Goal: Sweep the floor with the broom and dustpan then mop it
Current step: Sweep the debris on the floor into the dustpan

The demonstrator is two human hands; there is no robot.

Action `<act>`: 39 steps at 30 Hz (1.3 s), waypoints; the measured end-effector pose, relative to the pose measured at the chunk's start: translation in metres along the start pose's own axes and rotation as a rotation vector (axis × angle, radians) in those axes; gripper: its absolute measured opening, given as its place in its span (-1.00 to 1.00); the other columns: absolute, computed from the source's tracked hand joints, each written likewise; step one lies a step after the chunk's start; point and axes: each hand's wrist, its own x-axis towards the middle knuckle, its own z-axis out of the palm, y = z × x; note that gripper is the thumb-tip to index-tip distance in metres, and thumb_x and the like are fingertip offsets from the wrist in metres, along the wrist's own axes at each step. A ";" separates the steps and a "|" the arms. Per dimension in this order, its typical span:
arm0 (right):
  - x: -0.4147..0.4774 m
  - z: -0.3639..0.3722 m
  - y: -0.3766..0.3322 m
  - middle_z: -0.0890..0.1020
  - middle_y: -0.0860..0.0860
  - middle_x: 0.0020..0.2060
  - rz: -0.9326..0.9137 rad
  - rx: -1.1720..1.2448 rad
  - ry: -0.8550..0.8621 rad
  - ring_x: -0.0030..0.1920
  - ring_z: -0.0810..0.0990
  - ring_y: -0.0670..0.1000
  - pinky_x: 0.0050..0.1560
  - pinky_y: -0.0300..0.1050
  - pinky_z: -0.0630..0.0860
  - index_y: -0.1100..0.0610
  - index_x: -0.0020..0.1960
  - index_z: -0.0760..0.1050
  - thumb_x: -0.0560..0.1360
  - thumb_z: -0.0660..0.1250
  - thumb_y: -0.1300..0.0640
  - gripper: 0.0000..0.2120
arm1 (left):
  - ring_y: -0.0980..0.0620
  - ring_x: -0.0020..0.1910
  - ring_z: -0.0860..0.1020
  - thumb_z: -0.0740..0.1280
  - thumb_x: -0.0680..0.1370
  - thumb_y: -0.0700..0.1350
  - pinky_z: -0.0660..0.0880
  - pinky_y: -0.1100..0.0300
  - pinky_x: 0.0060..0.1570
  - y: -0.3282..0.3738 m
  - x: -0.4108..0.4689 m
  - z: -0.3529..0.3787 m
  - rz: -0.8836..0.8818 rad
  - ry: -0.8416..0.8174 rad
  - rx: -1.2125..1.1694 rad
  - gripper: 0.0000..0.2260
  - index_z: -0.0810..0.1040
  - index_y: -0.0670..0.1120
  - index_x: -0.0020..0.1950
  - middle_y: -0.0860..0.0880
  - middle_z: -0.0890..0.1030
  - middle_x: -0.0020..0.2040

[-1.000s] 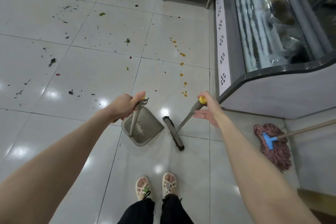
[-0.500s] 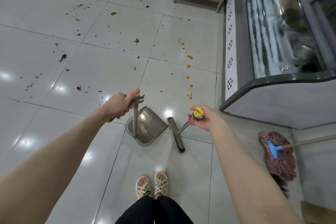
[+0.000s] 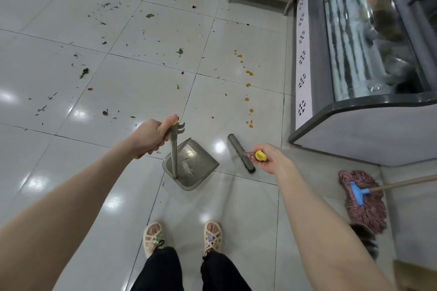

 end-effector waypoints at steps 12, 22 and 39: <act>0.012 0.112 0.065 0.45 0.14 -0.33 0.084 0.009 0.052 -0.38 0.45 0.02 -0.58 -0.28 0.49 0.26 -0.22 0.38 0.47 0.29 0.44 -0.83 | 0.01 -0.57 0.32 0.05 0.59 0.25 0.32 0.22 -0.52 -0.060 0.020 -0.089 0.065 -0.108 0.072 -0.45 0.38 -0.16 -0.38 -0.05 0.37 -0.49; -0.021 0.235 0.108 0.43 0.10 -0.42 0.120 0.052 0.018 -0.56 0.47 -0.04 -0.57 -0.31 0.48 0.24 -0.22 0.38 0.47 0.24 0.43 -0.84 | -0.05 -0.49 0.38 0.04 0.57 0.30 0.34 0.26 -0.53 -0.117 0.032 -0.168 0.138 -0.200 0.204 -0.42 0.39 -0.17 -0.34 -0.09 0.41 -0.45; -0.028 0.244 0.112 0.38 0.04 -0.44 0.125 0.116 0.155 -0.65 0.41 -0.12 -0.62 -0.34 0.44 0.21 -0.23 0.35 0.50 0.29 0.39 -0.80 | -0.08 -0.49 0.36 0.08 0.57 0.28 0.37 0.18 -0.51 -0.166 0.048 -0.216 0.146 -0.113 0.144 -0.44 0.37 -0.16 -0.38 -0.11 0.39 -0.45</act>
